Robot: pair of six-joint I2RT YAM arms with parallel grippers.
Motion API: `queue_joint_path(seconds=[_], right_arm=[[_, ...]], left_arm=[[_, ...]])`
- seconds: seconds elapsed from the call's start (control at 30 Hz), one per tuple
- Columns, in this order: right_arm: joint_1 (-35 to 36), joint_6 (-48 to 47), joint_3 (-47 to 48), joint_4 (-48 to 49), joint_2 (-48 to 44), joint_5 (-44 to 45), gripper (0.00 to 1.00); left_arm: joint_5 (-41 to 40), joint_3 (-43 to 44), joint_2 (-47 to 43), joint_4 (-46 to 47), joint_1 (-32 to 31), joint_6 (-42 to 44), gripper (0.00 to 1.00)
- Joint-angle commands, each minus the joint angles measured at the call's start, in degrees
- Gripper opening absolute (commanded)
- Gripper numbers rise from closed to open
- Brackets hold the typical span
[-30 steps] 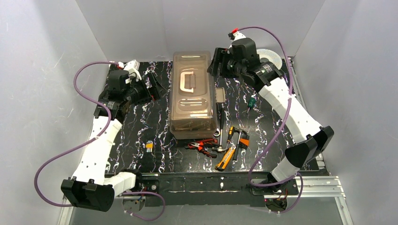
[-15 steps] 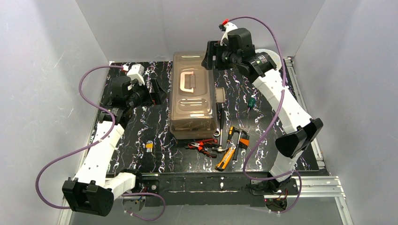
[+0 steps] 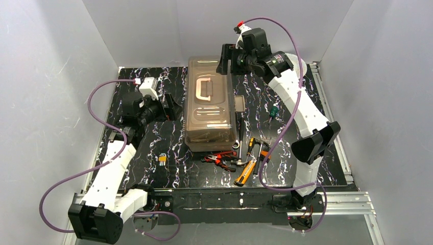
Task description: Pack the tool kit
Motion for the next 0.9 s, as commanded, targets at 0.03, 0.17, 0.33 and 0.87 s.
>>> queue_joint_path(seconds=[0.03,0.17,0.33,0.87], right_arm=[[-0.47,2.57,1.9,0.41,1.31,-1.83,0.77],[-0.4,5.89,4.66,-0.31,4.86,-4.78,0.76],[-0.33,6.88,4.78,0.17,5.45,-6.94,0.75],[2.78,7.25,7.84,0.41,7.77,-3.33,0.74]], left_arm=[[0.75,-1.16,-3.6,2.3,0.08,0.25,0.98],[2.66,-0.92,-2.61,2.54,0.09,0.04,0.98],[4.58,-0.63,-1.41,2.25,0.1,-0.12,0.97],[5.93,-0.28,-0.75,1.96,0.1,0.41,0.98]])
